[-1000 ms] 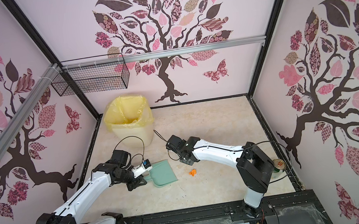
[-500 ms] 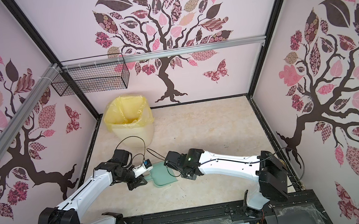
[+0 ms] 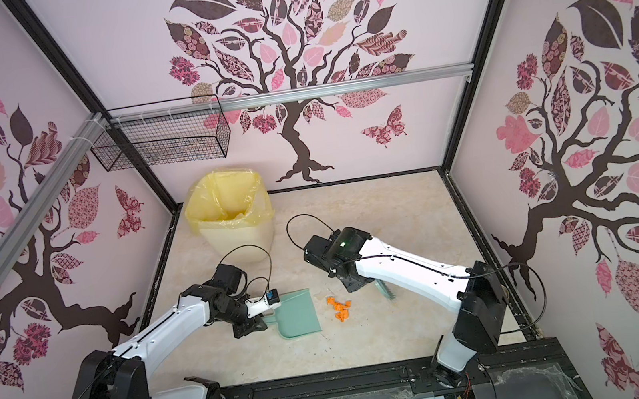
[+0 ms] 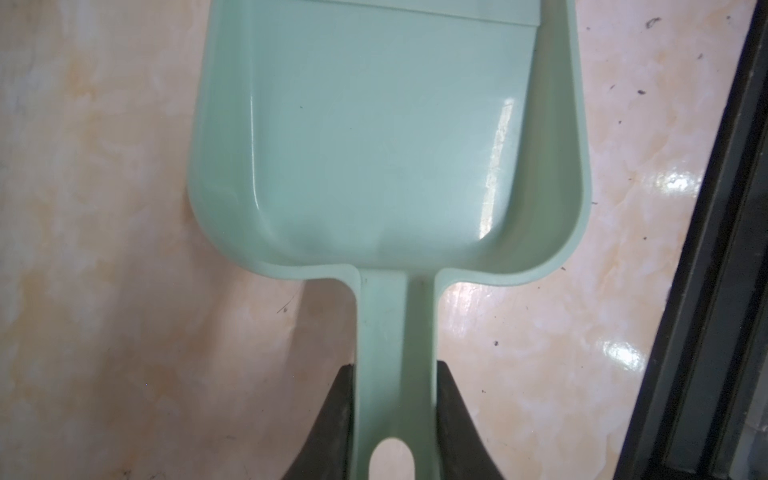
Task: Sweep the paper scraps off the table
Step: 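Sweep the two orange scraps with the right brush into the dustpan, then raise the dustpan toward the bin with the left gripper while the right brush withdraws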
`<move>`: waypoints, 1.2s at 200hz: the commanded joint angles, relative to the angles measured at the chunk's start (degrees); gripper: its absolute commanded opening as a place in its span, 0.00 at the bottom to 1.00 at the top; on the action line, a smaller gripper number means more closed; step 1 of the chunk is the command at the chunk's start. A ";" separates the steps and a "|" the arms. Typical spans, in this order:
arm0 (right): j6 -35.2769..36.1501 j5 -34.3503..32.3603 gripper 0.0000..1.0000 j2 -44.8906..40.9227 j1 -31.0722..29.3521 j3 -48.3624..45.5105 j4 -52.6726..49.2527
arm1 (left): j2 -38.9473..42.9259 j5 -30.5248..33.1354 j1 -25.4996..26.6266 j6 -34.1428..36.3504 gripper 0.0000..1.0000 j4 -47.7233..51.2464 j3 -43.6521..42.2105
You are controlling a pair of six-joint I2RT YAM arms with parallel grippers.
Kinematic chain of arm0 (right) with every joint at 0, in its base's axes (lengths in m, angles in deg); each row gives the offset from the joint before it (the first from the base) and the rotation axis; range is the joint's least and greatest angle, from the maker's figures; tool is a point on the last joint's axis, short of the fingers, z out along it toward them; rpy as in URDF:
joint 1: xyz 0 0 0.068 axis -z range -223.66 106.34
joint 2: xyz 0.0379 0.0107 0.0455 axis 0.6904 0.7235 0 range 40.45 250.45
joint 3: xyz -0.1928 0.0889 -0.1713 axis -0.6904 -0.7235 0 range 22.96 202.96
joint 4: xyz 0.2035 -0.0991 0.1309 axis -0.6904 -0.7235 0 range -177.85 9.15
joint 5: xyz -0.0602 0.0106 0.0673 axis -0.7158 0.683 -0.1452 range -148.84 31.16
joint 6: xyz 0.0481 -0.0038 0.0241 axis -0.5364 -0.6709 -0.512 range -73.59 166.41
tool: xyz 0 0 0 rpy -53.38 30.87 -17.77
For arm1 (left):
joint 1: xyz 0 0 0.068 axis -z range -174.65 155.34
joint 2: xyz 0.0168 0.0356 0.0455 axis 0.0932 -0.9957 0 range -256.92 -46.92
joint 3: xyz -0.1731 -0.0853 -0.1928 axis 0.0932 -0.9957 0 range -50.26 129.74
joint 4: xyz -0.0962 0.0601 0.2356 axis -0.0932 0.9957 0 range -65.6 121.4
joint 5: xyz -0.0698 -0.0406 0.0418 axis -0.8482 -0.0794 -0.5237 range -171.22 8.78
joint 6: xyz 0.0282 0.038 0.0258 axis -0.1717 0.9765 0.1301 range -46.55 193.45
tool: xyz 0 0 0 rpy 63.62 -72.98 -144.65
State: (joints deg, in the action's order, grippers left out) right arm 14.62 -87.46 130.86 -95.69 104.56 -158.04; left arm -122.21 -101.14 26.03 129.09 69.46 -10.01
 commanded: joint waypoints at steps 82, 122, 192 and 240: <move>-14.44 12.46 0.00 6.11 -5.16 1.57 12.17 | -2.77 2.78 5.41 -3.72 0.00 -2.41 3.14; -14.18 14.79 0.00 11.06 -9.17 8.86 13.46 | -2.58 2.70 5.63 -4.40 0.00 -2.78 2.75; -13.91 17.74 0.00 5.36 -9.61 11.30 16.55 | -3.33 1.60 5.76 -5.77 0.00 -4.75 2.01; -12.48 13.40 0.00 -2.13 -8.58 13.27 9.92 | -2.54 -1.31 5.69 -8.89 0.00 -8.23 0.15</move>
State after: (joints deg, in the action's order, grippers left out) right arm 1.42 -71.09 135.04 -105.00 114.88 -143.05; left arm -124.92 -101.10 31.63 122.72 63.58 -8.17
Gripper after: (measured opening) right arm 0.116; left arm 0.247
